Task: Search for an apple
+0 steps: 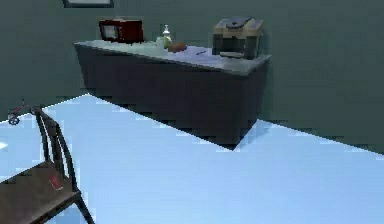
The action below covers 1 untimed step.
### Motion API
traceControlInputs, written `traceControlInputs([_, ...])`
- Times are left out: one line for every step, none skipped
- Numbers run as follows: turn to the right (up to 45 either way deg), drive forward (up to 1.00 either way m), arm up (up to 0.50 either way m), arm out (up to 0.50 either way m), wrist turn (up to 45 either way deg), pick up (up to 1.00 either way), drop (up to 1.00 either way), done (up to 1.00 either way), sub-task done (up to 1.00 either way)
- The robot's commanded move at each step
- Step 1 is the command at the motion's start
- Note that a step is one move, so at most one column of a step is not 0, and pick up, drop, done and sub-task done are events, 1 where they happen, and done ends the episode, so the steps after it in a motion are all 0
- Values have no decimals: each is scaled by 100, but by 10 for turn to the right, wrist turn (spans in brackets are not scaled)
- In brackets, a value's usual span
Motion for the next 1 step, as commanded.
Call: traceControlInputs([0,100,0,0,0,0,0,0,0])
